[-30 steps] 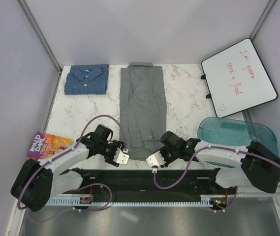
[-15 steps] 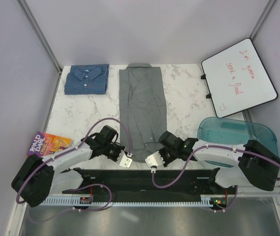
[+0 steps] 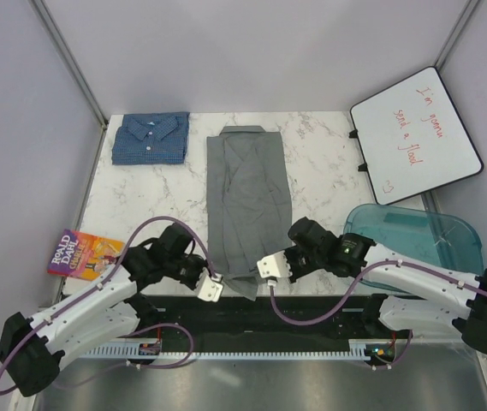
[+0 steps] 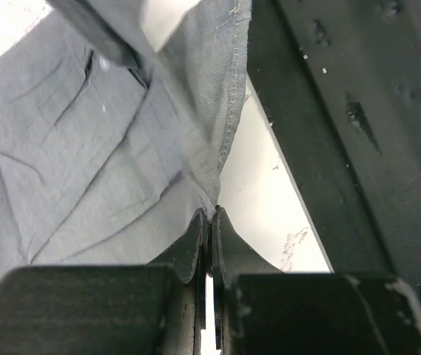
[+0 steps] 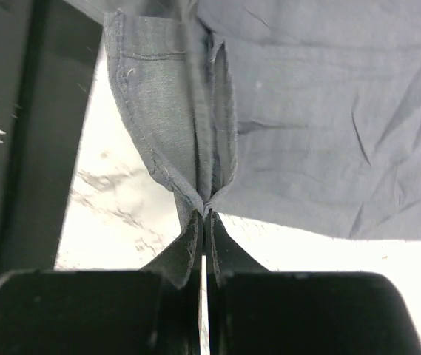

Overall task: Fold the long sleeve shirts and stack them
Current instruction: Fold the shirt

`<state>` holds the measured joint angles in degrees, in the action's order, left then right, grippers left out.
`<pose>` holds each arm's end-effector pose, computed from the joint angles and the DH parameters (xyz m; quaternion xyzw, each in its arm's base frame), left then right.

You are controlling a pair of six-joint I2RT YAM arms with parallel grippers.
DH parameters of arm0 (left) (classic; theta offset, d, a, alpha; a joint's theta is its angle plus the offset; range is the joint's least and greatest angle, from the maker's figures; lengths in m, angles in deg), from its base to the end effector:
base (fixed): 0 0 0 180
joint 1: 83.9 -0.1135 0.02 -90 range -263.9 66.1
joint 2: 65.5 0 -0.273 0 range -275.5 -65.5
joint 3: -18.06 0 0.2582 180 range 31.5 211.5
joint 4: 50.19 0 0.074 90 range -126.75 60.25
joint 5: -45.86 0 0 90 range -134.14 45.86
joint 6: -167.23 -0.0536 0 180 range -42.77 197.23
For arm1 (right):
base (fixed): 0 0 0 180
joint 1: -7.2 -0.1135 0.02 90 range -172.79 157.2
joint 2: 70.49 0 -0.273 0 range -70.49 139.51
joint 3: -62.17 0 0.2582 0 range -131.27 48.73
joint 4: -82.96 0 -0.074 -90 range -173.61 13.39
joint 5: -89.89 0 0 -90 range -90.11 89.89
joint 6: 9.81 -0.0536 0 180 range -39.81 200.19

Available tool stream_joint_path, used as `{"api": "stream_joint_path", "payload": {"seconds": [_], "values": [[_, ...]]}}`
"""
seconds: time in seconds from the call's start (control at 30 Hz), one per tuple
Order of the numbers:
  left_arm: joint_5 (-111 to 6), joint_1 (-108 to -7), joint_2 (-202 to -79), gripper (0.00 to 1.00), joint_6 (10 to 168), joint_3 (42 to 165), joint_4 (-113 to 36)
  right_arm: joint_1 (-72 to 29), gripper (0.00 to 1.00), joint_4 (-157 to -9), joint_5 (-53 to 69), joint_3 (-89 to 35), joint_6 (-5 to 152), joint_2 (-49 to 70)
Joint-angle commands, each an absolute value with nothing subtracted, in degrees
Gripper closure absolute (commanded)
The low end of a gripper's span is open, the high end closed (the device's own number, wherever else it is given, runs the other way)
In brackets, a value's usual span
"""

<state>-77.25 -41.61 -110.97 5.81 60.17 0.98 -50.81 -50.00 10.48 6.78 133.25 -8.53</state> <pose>0.0952 -0.1262 0.1962 0.8119 0.4265 -0.1892 0.3509 0.1100 0.1946 0.2229 -0.7962 0.5116 0.1010 0.3068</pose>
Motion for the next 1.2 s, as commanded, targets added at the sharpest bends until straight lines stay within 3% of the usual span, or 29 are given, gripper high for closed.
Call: {"api": "stream_joint_path", "payload": {"seconds": [0.0,0.17,0.33,0.57,0.87,1.17], "values": [[-76.9,-43.0,-114.0,0.98,8.5,63.3,0.3,-48.1,1.00,-47.5,11.4,4.0,137.0,-7.6],[-77.3,-45.0,-118.3,0.98,9.8,66.4,-3.3,-47.5,1.00,-48.4,11.4,2.9,138.4,-6.8],[-82.0,-52.4,-125.6,0.98,10.3,75.9,-4.8,-38.8,1.00,-49.0,14.0,-5.3,142.0,-2.4],[-84.6,-61.8,-144.8,0.98,11.0,90.6,-8.9,-27.9,1.00,-51.7,18.6,-20.9,147.9,15.9],[-79.2,-67.5,-169.6,0.98,12.7,106.6,-15.0,-19.3,1.00,-57.0,19.1,-36.7,149.5,39.4],[-76.4,-67.9,-174.7,0.98,15.7,109.3,-20.0,-17.8,1.00,-61.9,18.2,-37.7,148.0,43.2]]}}
